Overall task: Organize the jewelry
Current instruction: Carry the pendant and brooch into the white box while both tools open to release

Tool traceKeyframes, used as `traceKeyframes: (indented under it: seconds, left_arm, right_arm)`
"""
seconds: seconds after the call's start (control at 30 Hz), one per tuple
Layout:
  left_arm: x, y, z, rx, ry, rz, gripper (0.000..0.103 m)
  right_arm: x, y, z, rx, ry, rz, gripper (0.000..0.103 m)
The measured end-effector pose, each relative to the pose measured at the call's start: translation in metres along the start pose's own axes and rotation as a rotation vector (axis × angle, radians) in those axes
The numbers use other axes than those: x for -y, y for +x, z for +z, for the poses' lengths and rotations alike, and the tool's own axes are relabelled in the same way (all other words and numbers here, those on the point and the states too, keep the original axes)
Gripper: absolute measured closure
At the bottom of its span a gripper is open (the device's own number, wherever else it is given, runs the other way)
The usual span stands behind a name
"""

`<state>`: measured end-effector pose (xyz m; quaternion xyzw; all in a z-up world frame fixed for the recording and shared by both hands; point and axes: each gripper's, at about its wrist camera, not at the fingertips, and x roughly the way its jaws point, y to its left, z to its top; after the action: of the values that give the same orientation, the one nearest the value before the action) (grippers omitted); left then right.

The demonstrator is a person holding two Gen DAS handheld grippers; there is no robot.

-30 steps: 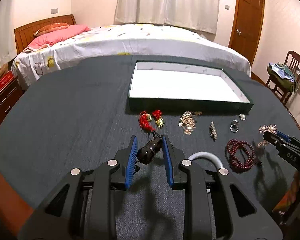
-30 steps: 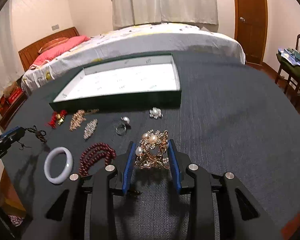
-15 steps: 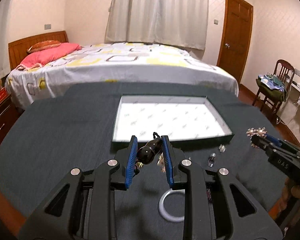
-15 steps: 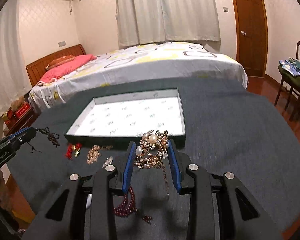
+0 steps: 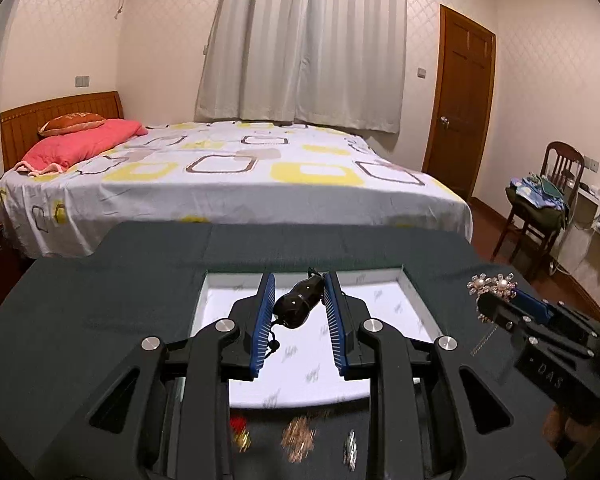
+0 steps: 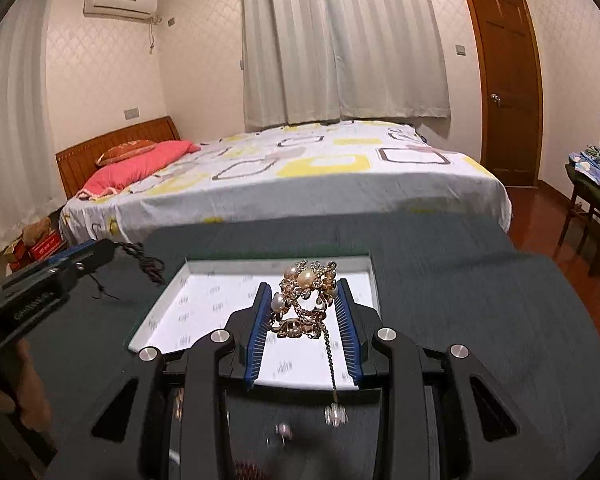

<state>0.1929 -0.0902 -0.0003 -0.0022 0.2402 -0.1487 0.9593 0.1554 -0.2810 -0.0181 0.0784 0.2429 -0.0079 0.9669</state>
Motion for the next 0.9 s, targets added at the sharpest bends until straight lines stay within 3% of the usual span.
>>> traceKeyframes:
  seconds: [0.13,0.47,0.73,0.9]
  left_arm:
    - [0.007,0.034,-0.003,-0.034,-0.012,0.007,0.078]
    - [0.002,0.126,-0.055,-0.294,-0.017,0.048,0.078]
    - [-0.004,0.147,-0.076,-0.394,-0.007,0.055,0.078]
    - [-0.005,0.152,-0.081,-0.420,-0.010,0.044,0.078]
  right_arm:
    - [0.003,0.028,0.000,-0.018,0.008,0.005,0.070]
    - [0.013,0.097,-0.042,-0.219,0.018,-0.013,0.070]
    - [0.020,0.122,-0.062,-0.324,0.029,-0.031,0.070]
    - [0.015,0.125,-0.064,-0.332,-0.001,-0.049,0.069]
